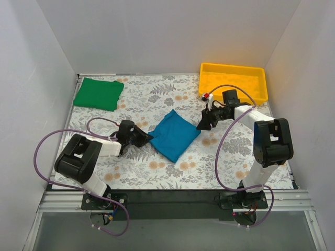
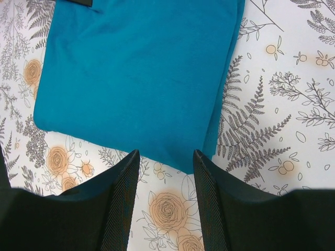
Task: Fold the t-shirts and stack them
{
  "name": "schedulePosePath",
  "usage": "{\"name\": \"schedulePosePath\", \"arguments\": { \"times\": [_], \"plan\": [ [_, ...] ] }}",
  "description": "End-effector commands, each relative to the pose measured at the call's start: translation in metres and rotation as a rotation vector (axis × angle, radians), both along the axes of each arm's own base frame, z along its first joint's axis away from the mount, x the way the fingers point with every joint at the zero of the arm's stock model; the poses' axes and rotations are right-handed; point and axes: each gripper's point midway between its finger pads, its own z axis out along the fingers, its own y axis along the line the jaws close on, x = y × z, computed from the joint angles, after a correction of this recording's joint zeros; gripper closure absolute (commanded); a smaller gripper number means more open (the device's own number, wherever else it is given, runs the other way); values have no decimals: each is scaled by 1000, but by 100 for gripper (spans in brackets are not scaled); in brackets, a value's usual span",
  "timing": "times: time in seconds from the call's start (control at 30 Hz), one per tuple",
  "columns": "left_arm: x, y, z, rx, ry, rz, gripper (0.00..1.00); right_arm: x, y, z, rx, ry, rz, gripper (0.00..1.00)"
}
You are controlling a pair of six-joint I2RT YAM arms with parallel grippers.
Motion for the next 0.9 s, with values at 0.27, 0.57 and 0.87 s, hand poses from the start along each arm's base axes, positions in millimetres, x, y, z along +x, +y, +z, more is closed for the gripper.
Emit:
{"name": "schedulePosePath", "arguments": {
  "times": [0.27, 0.57, 0.87],
  "plan": [
    [42, 29, 77, 410, -450, -236, 100, 2, -1, 22, 37, -49, 22, 48],
    [95, 97, 151, 839, -748, -296, 100, 0, 0, 29, 50, -62, 30, 48],
    [154, 145, 187, 1042, -813, -268, 100, -1, 2, 33, 61, -68, 43, 48]
  ]
}}
